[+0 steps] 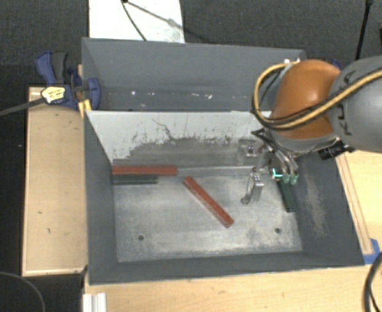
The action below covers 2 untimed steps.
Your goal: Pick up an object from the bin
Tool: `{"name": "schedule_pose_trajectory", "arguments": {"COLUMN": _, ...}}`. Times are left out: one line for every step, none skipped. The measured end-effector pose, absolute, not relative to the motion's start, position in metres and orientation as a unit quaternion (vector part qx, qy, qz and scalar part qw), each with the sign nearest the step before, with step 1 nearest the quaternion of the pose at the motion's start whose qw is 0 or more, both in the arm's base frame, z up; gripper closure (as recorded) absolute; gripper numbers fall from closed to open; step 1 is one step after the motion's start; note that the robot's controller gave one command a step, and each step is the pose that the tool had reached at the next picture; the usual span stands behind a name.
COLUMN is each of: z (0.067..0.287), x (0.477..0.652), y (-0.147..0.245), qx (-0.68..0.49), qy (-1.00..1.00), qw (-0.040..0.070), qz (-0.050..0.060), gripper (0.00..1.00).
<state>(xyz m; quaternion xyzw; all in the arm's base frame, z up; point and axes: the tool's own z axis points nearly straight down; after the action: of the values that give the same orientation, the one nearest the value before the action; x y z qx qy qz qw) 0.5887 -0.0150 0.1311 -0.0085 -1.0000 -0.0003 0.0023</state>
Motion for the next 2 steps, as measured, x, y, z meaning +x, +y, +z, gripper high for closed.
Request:
{"name": "schedule_pose_trajectory", "arguments": {"z": 0.068, "x": 0.532, "y": 0.054, "qx": -0.073, "qy": -0.997, "qw": 0.003, "qz": -0.001, "gripper": 0.00}}
{"name": "schedule_pose_trajectory", "arguments": {"z": 0.101, "x": 0.502, "y": 0.055, "qx": -0.213, "qy": -0.977, "qw": 0.001, "qz": 0.000, "gripper": 0.00}}
